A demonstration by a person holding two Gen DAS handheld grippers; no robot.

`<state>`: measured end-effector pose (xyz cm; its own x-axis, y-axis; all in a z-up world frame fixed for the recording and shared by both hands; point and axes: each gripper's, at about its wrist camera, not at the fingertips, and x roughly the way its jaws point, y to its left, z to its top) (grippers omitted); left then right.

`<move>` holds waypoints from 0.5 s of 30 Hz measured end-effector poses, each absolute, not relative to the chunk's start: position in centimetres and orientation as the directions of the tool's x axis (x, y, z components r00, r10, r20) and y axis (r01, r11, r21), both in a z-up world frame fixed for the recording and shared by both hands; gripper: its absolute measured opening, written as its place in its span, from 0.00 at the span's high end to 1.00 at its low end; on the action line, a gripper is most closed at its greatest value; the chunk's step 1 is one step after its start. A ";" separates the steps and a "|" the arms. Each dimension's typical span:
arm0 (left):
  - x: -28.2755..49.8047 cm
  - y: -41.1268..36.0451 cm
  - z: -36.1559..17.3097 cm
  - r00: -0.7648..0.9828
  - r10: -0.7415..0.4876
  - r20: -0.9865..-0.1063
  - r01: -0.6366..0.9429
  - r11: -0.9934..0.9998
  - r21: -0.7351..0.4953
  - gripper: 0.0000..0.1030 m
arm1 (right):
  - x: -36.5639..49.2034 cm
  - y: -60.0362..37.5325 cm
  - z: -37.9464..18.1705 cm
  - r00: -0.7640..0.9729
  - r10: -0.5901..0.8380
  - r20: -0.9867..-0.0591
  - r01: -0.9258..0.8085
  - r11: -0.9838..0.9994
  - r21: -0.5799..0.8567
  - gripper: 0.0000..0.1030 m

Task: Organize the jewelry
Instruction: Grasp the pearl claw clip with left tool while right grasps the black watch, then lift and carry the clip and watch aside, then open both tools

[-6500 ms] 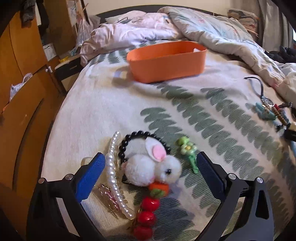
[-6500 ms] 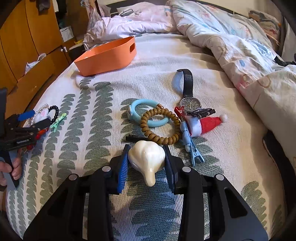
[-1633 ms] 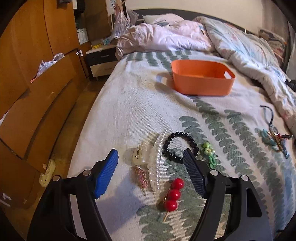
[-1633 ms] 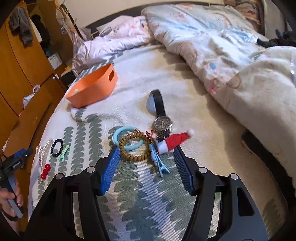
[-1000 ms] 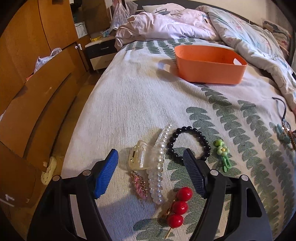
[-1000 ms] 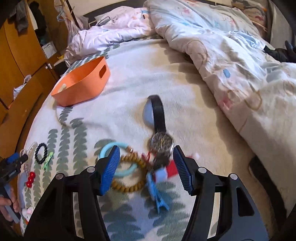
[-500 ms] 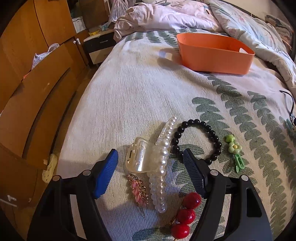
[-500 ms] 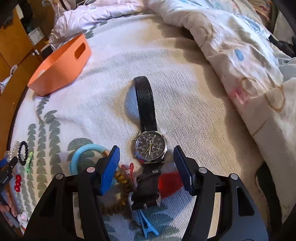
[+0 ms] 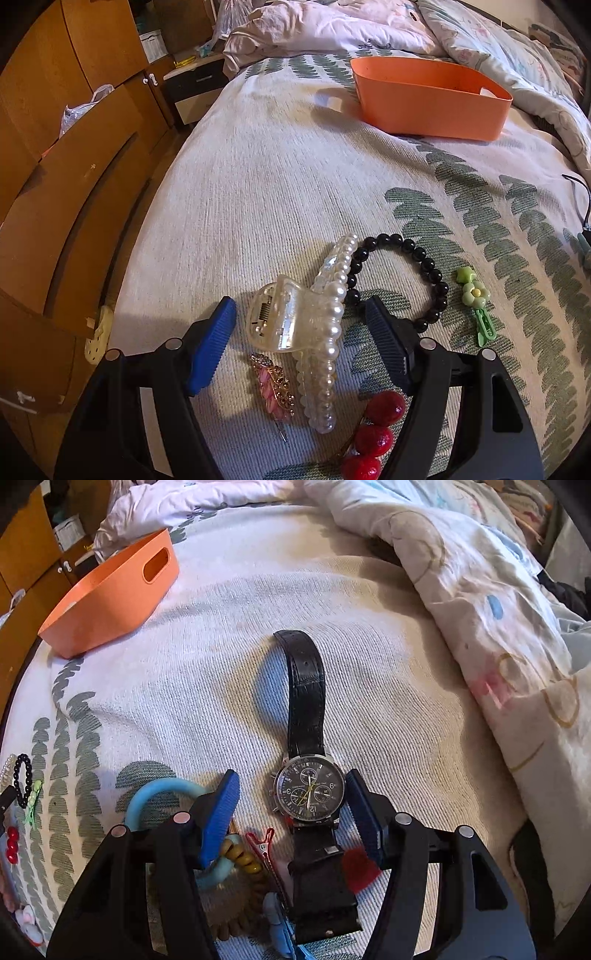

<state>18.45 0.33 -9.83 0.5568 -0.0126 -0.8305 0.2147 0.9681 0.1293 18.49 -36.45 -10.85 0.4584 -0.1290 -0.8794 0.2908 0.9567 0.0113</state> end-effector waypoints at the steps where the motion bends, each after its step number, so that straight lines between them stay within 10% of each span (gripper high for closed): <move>1: 18.4 0.4 -9.8 0.557 -0.016 -0.830 0.217 0.968 0.127 0.41 | 18.5 -36.5 -10.8 0.457 -0.144 -0.878 0.297 0.955 -0.002 0.50; 15: 18.7 2.0 -8.3 0.555 -0.066 -0.829 0.192 0.980 0.051 0.53 | 17.7 -37.6 -9.5 0.498 -0.104 -0.861 0.312 0.948 0.066 0.59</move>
<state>18.70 1.98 -8.34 0.5551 -0.0655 -0.8292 0.1922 0.9800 0.0512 17.69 -37.59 -9.55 0.4978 -0.1041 -0.8610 0.3119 0.9479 0.0657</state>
